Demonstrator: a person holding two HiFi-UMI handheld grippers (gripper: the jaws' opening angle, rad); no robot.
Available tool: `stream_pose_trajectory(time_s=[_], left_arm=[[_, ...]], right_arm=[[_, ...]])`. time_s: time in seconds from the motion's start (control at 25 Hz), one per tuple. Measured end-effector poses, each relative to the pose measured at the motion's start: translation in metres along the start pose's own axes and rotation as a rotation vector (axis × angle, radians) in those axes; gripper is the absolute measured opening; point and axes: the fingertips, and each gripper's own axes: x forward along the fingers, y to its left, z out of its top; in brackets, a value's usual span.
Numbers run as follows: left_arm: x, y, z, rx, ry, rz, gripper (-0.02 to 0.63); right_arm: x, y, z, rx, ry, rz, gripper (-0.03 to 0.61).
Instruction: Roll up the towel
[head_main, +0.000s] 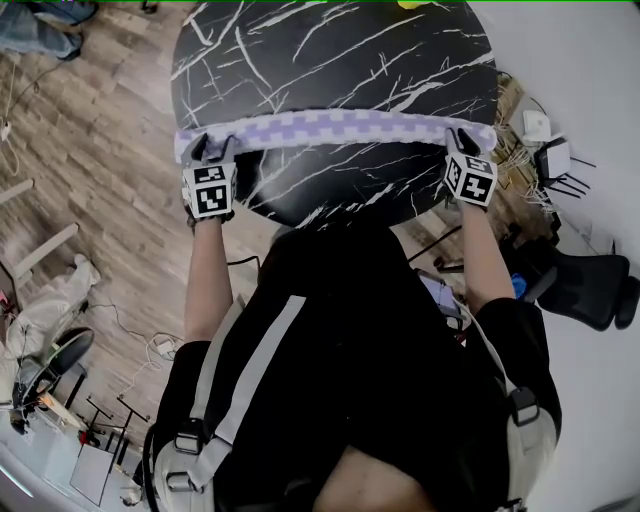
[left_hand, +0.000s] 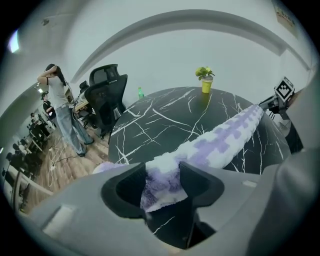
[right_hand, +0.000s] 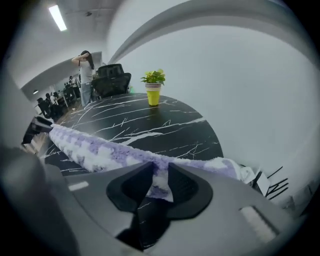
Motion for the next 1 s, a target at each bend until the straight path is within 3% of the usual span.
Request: stream_pose_trajectory(time_s=[0.2,0.44,0.68,0.8,1.0], left_arm=[[0.016,0.001,0.005,0.012,0.016,0.005,0.222],[0.023,-0.001,0.003,-0.105,0.004,-0.054,0.219],[0.021,0.001,0.004,-0.063,0.024,-0.015,0.219],[0.01,0.003,0.013,-0.045,-0.005,0.029,0.241],[-0.016,-0.006,0.039,-0.082,-0.112,0.027,0.27]], right_arm=[[0.017,0.006,0.001,-0.065,0.028,-0.039,0.094],[0.035,0.009,0.008,-0.077,0.037,-0.011,0.075],[0.032,0.01,0.009,-0.09,0.017,-0.048,0.063],[0.018,0.009,0.018,-0.089,-0.035,-0.101,0.069],[-0.016,0.032,0.046,-0.077,-0.169,-0.113,0.077]])
